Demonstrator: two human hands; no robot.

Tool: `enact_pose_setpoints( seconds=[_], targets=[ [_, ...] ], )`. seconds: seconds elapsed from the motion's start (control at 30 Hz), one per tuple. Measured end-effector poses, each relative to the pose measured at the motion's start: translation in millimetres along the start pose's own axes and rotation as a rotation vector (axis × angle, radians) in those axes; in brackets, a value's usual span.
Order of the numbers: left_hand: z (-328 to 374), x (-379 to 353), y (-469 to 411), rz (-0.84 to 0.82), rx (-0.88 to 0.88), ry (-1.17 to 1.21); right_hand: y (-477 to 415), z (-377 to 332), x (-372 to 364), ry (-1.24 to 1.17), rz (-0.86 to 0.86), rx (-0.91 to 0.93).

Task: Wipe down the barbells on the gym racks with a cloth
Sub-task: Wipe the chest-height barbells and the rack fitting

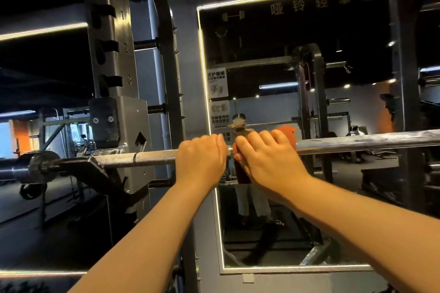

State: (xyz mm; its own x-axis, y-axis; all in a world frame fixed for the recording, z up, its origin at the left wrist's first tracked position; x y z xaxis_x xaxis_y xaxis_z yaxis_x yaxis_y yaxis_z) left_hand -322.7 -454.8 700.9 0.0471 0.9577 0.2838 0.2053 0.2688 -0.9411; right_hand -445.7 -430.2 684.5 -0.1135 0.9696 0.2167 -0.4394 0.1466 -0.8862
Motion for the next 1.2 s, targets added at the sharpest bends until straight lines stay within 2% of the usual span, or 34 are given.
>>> enact_pose_setpoints(
  seconds=[0.13,0.2,0.27,0.33,0.4,0.47,0.57,0.67,0.73,0.8,0.87,0.97,1.03,1.1,1.2],
  targets=[
    [0,1,-1,-0.023,0.011,-0.015,-29,2,1,-0.148,-0.418,0.157],
    [2,3,-1,-0.035,0.010,-0.018,-33,8,-2,-0.219,-0.592,0.058],
    [2,3,0,-0.047,-0.009,-0.027,-35,5,-2,-0.144,-0.542,0.064],
    [1,2,-1,-0.052,-0.016,-0.031,-26,2,0,-0.077,-0.382,0.053],
    [1,2,-1,-0.045,-0.018,-0.035,-14,4,7,-0.133,-0.212,0.023],
    [2,2,0,-0.039,-0.037,-0.041,-4,9,13,-0.155,-0.176,0.048],
    [-1,-2,0,-0.037,-0.030,-0.029,-2,32,17,-0.173,-0.264,-0.043],
    [-3,-4,-1,-0.025,-0.005,-0.009,-10,52,-4,-0.088,-0.483,-0.104],
    [-3,-2,0,-0.003,0.001,-0.013,-19,65,-18,-0.122,-0.629,-0.300],
    [-4,-2,1,0.009,-0.002,-0.015,-23,61,-27,-0.107,-0.670,-0.383],
    [-5,-3,1,0.014,0.012,0.003,-22,49,-16,-0.001,-0.543,-0.312],
    [-6,-3,0,0.019,0.043,0.042,5,34,10,0.013,-0.086,-0.135],
    [-5,-3,0,0.012,0.038,0.039,25,37,15,-0.008,0.041,-0.012],
    [-4,-3,0,-0.009,0.019,0.018,32,58,15,-0.017,0.005,0.039],
    [-3,-4,-1,-0.025,0.007,-0.006,23,89,19,-0.013,-0.232,-0.053]
  ],
)
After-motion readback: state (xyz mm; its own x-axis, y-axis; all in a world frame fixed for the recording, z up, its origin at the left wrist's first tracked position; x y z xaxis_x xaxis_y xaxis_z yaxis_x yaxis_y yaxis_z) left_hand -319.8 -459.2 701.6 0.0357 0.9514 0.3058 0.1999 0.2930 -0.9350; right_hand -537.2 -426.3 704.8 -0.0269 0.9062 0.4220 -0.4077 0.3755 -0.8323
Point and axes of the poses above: each hand's wrist, its own y-axis away from the middle knuckle, its own x-axis out of the back of the hand, z = x × y, the point moved 8 cm from there along -y, towards the middle knuckle, and after that the axes turned 13 degrees about z, right-handed, at the moved point
